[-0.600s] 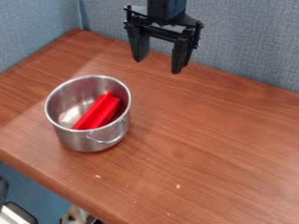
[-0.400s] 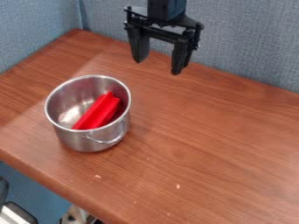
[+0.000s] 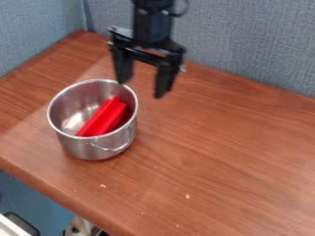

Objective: Move the red object from the metal pot to the table

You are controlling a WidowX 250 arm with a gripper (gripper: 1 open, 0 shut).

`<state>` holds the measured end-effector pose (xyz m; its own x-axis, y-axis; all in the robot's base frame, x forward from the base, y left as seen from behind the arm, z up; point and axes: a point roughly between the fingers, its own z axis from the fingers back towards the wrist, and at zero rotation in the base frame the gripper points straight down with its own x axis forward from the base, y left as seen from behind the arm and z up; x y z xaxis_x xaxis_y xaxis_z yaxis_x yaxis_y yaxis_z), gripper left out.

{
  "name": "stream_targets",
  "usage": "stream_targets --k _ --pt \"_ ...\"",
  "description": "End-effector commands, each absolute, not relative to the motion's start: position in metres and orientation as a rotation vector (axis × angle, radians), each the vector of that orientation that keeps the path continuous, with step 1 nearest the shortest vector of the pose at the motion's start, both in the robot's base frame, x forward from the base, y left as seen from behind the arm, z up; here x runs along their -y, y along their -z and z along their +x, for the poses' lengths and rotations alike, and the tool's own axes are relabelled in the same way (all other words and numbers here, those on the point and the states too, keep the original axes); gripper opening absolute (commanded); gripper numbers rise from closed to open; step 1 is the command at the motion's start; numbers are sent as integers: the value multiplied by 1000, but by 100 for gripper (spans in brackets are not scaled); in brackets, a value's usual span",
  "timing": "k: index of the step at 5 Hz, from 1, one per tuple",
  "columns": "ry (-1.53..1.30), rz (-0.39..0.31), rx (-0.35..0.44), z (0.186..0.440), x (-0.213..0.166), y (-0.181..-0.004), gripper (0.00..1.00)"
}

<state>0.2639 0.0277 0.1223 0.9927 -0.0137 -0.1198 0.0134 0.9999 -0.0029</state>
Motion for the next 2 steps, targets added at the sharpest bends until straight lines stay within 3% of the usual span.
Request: stream_targets --k 1,2 --pt "36 22 -50 250 -53 -136 100" --pt "52 44 -25 240 -74 -135 100"
